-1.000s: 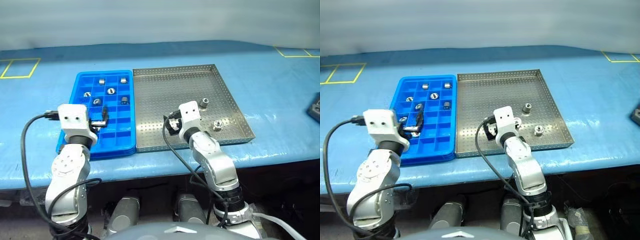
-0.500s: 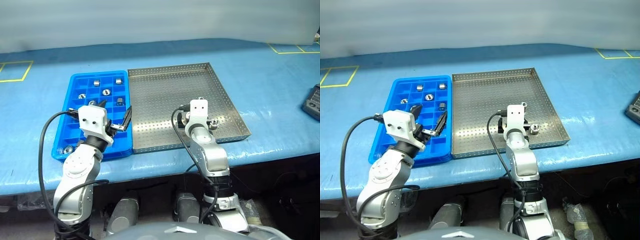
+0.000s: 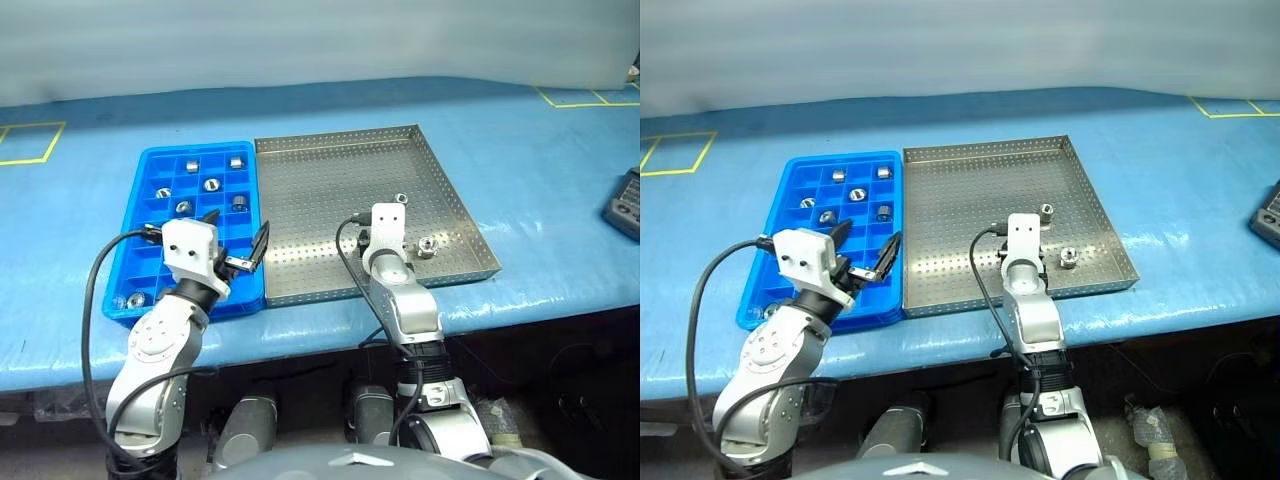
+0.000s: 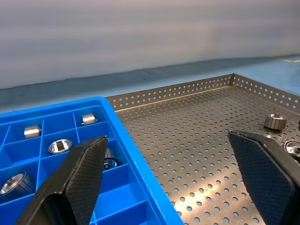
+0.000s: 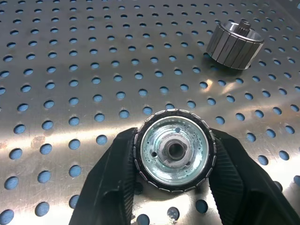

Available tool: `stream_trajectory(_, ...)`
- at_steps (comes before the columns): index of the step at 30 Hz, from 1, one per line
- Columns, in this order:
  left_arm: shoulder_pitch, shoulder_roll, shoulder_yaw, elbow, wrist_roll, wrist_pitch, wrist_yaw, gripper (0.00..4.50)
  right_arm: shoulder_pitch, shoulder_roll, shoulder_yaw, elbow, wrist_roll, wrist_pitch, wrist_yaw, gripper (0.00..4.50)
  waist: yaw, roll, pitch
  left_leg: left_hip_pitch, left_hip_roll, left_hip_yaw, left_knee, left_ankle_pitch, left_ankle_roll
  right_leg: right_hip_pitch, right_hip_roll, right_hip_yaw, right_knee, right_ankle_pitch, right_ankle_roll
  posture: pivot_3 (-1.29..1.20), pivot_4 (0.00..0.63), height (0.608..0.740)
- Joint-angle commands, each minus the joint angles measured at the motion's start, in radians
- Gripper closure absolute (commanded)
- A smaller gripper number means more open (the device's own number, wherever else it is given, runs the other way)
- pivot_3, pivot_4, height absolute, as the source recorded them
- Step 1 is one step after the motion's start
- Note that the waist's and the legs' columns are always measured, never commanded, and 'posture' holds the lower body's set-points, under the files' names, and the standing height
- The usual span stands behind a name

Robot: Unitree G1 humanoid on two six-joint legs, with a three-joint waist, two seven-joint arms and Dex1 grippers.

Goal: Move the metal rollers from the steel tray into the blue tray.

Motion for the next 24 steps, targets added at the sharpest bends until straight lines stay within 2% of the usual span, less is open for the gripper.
stream_trajectory(1,0.006,0.003,-0.006,-0.041,-0.007,-0.025,0.009,0.00,-0.011,0.009,0.017,-0.060,0.008,0.004,0.022,2.78,0.000,0.000,0.000,0.000,0.000,0.000,0.000,0.000,0.000,0.000,0.000,0.000,0.000,0.000,0.000,0.09,0.150,0.740)
stream_trajectory(6,0.027,-0.005,0.031,-0.049,0.022,-0.050,0.059,0.00,-0.102,0.010,0.119,-0.109,0.013,-0.001,0.135,2.78,-0.001,0.001,0.001,0.000,0.002,0.000,0.000,0.000,0.000,-0.001,0.002,0.000,0.000,0.000,-0.001,0.14,0.150,0.740)
stream_trajectory(11,0.061,-0.016,0.062,-0.078,0.052,-0.065,0.120,0.00,-0.193,0.026,0.194,-0.070,0.026,-0.035,0.232,2.78,0.013,0.001,0.001,0.001,0.004,-0.002,-0.002,0.000,0.000,-0.001,0.005,0.000,0.000,0.001,-0.003,0.23,0.150,0.740)
stream_trajectory(24,0.281,-0.076,0.169,-0.237,0.092,-0.075,0.235,0.00,-0.382,0.107,0.296,0.215,0.065,-0.193,0.358,2.78,0.117,0.001,0.001,0.000,0.004,-0.003,-0.007,-0.001,-0.001,-0.002,0.006,0.000,-0.006,0.000,-0.004,0.46,0.150,0.740)
